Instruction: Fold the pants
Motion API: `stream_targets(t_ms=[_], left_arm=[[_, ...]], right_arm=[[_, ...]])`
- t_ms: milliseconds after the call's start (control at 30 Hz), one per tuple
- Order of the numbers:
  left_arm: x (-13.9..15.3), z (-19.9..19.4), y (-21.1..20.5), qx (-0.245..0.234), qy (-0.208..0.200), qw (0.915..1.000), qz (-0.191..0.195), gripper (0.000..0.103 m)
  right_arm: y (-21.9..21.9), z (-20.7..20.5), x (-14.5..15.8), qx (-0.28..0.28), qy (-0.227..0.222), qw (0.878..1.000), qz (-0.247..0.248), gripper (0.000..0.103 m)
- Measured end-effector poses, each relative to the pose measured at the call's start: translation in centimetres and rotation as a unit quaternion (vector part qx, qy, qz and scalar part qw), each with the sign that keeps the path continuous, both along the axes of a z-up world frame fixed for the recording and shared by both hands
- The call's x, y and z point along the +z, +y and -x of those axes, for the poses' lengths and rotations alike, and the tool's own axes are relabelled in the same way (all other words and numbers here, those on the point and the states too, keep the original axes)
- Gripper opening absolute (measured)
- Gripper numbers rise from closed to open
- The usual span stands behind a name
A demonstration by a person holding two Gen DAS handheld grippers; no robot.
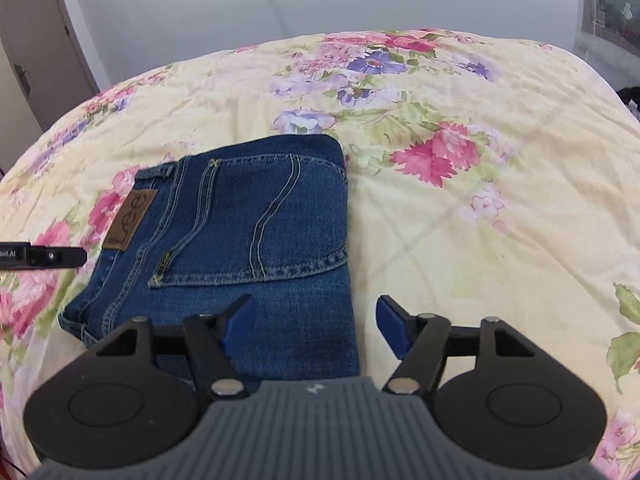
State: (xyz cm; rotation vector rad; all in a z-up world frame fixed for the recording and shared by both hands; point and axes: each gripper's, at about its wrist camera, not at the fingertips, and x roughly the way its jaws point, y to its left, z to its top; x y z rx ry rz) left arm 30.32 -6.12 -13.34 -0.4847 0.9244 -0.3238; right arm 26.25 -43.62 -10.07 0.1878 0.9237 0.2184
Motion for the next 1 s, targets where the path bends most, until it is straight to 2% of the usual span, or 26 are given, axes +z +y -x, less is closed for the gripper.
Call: stream_targets(t_ms=[167, 300, 433, 500, 600, 700, 867, 1000], left_arm=[[-3.1, -2.4, 1.0, 0.03, 0.036, 0.9968, 0.065, 0.075], [-5.1, -3.8, 1.6, 0.025, 0.032, 0.9913, 0.125, 0.082], [-6.0, -5.0, 1.3, -0.005, 0.017, 0.9905, 0.136, 0.082], [-6.2, -5.3, 1.1, -0.015, 0.011, 0.9901, 0.139, 0.077], [-6.2, -5.5, 0.8, -0.015, 0.004, 0.9904, 0.138, 0.066], [-5.7, -5.2, 0.4, -0.015, -0.009, 0.9921, 0.124, 0.055], [-3.8, -4.9, -0.4, -0.03, -0.03, 0.9958, 0.081, 0.038], [-2.2, -4.4, -0.5, -0.035, -0.034, 0.9967, 0.065, 0.033]], right_arm=[[-2.1, -3.3, -2.1, -0.05, 0.034, 0.994, -0.089, 0.069], [-3.8, -5.2, -4.4, -0.074, 0.061, 0.981, -0.168, 0.069], [-4.3, -6.7, -6.1, -0.068, 0.062, 0.969, -0.23, 0.07], [-4.3, -7.4, -6.7, -0.061, 0.058, 0.964, -0.25, 0.066], [-4.3, -8.1, -7.7, -0.055, 0.058, 0.956, -0.281, 0.05], [-4.2, -8.3, -7.9, -0.052, 0.055, 0.957, -0.281, 0.044], [-3.3, -7.9, -5.8, -0.036, 0.042, 0.969, -0.24, 0.029], [-2.2, -7.5, -3.1, -0.024, 0.029, 0.976, -0.214, 0.021]])
